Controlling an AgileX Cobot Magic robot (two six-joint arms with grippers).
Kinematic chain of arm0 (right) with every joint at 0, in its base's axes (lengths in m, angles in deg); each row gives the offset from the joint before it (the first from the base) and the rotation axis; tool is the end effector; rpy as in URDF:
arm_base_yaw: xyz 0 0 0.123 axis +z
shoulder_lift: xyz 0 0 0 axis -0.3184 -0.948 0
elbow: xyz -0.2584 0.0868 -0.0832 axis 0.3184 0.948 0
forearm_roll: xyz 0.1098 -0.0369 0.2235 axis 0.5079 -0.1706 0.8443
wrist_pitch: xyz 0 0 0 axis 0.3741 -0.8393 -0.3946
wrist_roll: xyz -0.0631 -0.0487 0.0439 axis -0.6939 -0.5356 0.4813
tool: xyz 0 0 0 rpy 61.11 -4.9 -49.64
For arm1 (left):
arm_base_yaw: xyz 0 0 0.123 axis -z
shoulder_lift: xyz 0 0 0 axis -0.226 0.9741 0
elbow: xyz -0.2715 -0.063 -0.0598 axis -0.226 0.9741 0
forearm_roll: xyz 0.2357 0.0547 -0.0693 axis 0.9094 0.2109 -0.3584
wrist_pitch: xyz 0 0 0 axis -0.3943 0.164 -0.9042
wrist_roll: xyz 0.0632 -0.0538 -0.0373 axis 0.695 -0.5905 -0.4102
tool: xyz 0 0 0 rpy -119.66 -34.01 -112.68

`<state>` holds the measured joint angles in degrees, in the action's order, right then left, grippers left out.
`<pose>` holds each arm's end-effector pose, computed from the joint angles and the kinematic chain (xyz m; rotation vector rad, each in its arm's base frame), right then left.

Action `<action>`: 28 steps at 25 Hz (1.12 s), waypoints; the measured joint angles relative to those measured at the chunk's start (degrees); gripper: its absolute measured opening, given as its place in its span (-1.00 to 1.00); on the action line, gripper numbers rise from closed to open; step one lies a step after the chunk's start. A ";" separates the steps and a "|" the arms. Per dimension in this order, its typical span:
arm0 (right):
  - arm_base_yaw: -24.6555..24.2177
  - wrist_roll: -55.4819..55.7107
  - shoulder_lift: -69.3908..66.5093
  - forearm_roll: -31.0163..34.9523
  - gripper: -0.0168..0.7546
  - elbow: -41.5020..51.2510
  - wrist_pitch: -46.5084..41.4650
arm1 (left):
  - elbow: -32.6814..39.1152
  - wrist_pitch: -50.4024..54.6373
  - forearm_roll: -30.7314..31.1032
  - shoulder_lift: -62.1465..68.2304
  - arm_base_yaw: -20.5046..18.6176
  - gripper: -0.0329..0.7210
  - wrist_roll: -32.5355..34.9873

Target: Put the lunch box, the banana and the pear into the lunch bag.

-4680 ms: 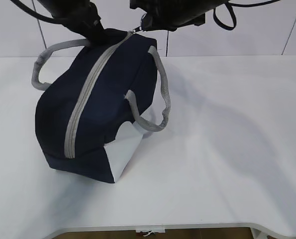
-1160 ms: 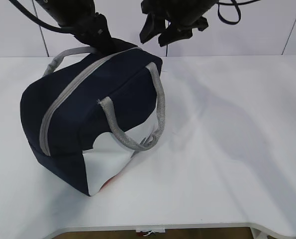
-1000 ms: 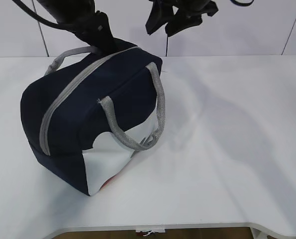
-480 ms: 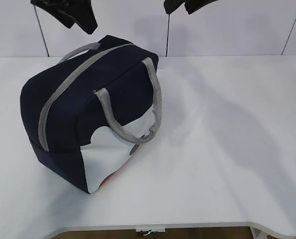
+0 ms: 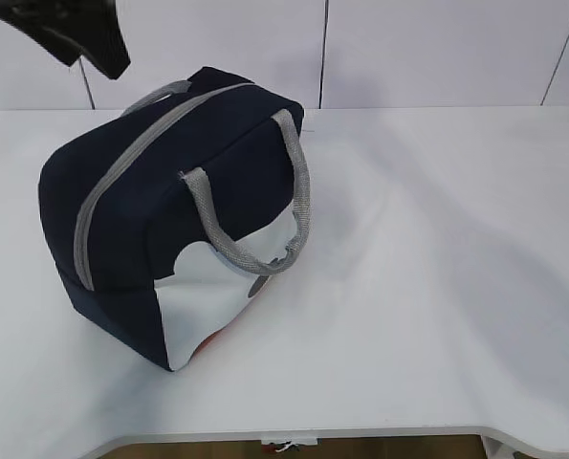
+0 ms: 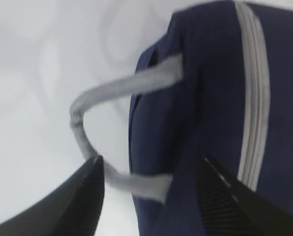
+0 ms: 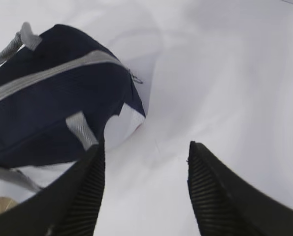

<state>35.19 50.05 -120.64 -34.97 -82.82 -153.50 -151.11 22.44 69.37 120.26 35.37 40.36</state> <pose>0.3310 0.1184 0.4355 -0.5243 2.4228 0.3523 0.3434 -0.1510 0.3788 0.7284 2.5524 -0.2191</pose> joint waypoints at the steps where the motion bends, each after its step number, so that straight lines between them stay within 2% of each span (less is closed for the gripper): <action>1: 0.00 0.62 1.63 -0.43 0.18 1.68 -0.10 | 1.48 0.00 0.39 -1.47 0.00 0.26 0.00; 7: 0.00 2.86 12.56 -1.20 0.18 10.86 -0.23 | 9.69 0.22 1.42 -10.67 0.00 0.19 0.00; 18: 0.00 3.84 31.74 -1.35 0.18 32.23 -0.23 | 14.06 0.52 0.97 -26.15 0.00 0.18 -0.13; 28: 0.00 3.88 47.67 -2.90 0.18 45.11 -0.35 | 23.77 0.67 -1.09 -41.96 0.00 0.09 -0.22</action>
<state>35.19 53.92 -72.97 -37.86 -37.71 -153.85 -127.34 23.11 68.28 78.30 35.37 40.14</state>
